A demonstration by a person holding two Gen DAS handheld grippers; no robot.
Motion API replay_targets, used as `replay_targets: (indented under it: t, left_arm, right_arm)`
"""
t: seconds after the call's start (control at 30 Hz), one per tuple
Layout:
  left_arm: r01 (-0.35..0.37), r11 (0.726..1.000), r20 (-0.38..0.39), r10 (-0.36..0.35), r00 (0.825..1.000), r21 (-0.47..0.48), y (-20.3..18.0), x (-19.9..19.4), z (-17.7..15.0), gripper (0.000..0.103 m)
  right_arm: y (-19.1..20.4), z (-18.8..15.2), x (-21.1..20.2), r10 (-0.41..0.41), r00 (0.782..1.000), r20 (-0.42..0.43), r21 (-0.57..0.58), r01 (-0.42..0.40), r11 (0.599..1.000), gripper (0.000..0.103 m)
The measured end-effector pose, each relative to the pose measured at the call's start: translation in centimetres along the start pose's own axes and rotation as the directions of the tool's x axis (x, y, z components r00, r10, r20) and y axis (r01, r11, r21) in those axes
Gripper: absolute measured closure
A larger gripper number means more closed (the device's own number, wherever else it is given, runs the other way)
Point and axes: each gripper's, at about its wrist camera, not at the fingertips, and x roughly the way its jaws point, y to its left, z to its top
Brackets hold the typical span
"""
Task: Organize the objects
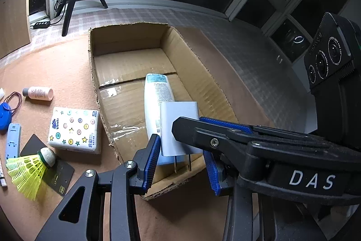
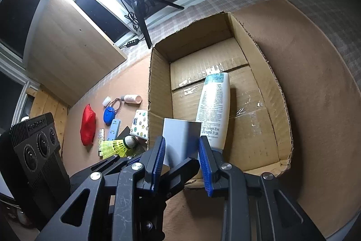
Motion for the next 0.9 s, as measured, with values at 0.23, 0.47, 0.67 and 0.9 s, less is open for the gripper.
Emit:
replay_targets:
  t: [0.23,0.47,0.67,0.9]
  left_arm:
    - [-0.025,1.000,-0.009,0.025,1.000,-0.005,0.3,0.0,0.0,0.048]
    - [-0.055,0.998,0.007,0.055,0.998,-0.001,1.3,-1.4,-0.4,0.048]
    - [-0.080,0.996,0.023,0.081,0.996,-0.027,3.3,-3.3,-1.3,0.048]
    - [-0.134,0.987,0.042,0.138,0.990,-0.086,7.2,-6.2,-3.4,0.048]
  right_arm:
    - [0.1,0.0,-0.1,-0.016,1.000,0.014,-0.003,0.016,1.000,0.064]
    - [0.4,0.1,-0.2,-0.011,1.000,0.021,0.002,0.011,1.000,0.062]
    - [1.6,-0.2,0.0,0.018,1.000,0.012,-0.001,-0.018,1.000,0.062]
    - [4.3,-0.3,0.8,0.048,0.999,0.001,-0.043,-0.048,0.998,0.062]
